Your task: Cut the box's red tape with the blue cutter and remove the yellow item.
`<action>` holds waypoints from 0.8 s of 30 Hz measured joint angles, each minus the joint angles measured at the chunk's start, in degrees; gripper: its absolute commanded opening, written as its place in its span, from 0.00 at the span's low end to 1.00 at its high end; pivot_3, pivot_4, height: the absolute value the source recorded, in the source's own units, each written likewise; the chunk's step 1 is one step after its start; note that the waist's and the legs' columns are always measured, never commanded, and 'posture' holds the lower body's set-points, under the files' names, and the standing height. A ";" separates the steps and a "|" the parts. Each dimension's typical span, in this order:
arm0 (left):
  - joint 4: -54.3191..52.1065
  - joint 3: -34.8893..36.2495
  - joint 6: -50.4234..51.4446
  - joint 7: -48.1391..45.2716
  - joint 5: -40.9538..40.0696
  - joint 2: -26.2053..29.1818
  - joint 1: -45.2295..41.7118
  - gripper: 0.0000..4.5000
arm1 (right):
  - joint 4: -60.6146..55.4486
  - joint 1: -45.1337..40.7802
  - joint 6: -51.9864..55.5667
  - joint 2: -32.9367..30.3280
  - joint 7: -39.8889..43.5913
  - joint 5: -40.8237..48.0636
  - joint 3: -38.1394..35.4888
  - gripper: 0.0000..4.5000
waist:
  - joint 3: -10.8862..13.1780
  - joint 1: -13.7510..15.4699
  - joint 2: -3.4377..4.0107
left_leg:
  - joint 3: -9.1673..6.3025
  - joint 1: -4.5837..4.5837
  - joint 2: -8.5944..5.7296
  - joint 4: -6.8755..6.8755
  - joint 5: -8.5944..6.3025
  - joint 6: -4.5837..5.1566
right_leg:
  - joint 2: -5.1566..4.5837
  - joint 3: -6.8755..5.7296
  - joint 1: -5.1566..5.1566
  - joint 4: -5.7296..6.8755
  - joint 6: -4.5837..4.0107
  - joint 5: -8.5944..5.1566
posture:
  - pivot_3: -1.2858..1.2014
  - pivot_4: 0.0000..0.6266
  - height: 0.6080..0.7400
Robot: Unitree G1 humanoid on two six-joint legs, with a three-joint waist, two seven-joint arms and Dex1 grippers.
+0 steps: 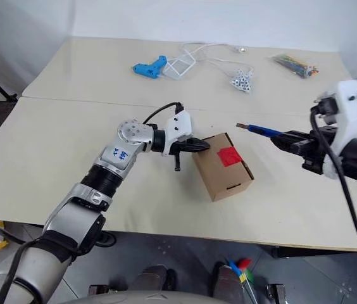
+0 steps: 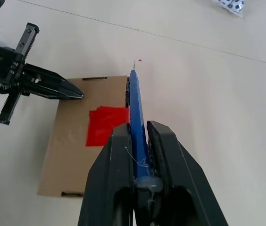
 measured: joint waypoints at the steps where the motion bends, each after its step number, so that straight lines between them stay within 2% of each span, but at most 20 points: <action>1: -0.15 -0.06 0.26 -0.01 0.08 -0.15 0.02 0.00 | -0.23 -0.80 -0.17 0.35 -0.55 0.21 0.89 0.04 | 0.00 0.02 0.00 | -0.03 -0.03 0.00 0.02 0.00 0.00 | 0.00 -0.03 0.00 0.00 0.00 0.00 | 0.52 0.24 1.00; 7: -2.82 -0.23 1.87 -0.10 1.14 -0.14 1.05 0.00 | -1.08 -2.94 -0.03 2.33 -2.84 -0.33 6.10 0.04 | 0.00 -0.06 0.00 | -0.06 -0.04 0.01 0.12 0.00 0.00 | 0.00 -0.07 0.04 0.06 0.00 0.00 | 0.52 0.24 1.00; 24: -8.08 -0.31 5.37 -0.16 1.82 -0.12 3.65 0.00 | -0.94 -3.19 1.64 4.95 -2.46 -4.02 7.91 0.04 | -0.01 -0.14 0.01 | -0.32 -0.04 0.03 0.43 0.00 0.02 | 0.00 -0.07 0.14 0.16 -0.02 0.01 | 0.52 0.24 1.00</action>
